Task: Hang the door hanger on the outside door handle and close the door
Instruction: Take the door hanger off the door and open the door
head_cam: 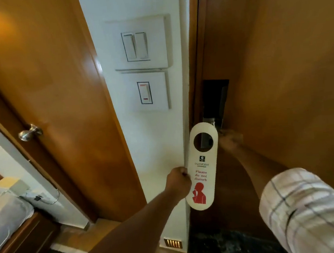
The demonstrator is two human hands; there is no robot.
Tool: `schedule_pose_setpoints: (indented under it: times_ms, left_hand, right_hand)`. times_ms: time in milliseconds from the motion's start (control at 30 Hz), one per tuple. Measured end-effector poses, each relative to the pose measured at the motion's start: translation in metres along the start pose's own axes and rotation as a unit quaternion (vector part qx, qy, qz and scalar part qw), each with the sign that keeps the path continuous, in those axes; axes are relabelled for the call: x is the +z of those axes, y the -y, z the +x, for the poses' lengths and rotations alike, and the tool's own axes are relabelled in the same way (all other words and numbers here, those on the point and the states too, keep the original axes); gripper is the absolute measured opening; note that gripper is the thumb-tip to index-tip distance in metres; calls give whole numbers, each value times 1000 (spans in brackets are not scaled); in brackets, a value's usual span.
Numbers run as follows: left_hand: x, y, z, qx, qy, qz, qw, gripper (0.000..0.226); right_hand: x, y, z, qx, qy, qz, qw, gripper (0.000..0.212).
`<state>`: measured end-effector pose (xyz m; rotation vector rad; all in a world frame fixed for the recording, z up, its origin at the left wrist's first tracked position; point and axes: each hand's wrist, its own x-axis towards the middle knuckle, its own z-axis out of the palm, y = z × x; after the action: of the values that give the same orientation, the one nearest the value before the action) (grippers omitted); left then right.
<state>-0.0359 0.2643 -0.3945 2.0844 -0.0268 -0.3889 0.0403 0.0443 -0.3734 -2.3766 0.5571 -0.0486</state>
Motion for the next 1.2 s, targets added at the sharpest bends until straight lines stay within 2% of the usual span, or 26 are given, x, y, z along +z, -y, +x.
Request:
schedule_pose_setpoints:
  times_ms: [100, 267, 333, 467, 667, 867, 967, 1100, 1200]
  left_hand:
    - [-11, 7, -8, 26, 12, 27, 999, 20]
    - [-26, 22, -41, 56, 34, 74, 995, 20]
    - [-26, 30, -64, 61, 48, 89, 993, 20]
    - [-29, 46, -122, 101, 86, 113, 985, 14]
    - [-22, 68, -195, 157, 163, 129, 965, 11]
    - [8, 65, -251, 205, 265, 158, 929, 16]
    - [35, 65, -283, 224, 319, 184, 902, 16]
    - [78, 64, -320, 239, 374, 194, 875, 18]
    - [114, 51, -348, 258, 394, 194, 860, 16]
  right_hand:
    - [-3, -1, -30, -41, -26, -78, 996, 38]
    - [-13, -12, -106, -65, -12, -59, 996, 58]
    - [-19, -19, -141, -71, -5, -71, 995, 59]
    - [-40, -38, -217, -92, -7, -179, 980, 53]
    - [-68, -67, -326, -126, -18, -350, 928, 52]
    - [-99, -116, -428, -96, 1, -402, 911, 50]
    - [-112, -148, -483, -80, -45, -422, 902, 47]
    - [-132, -184, -551, -29, -99, -400, 911, 40]
    - [-153, -210, -605, 43, -179, -346, 920, 39]
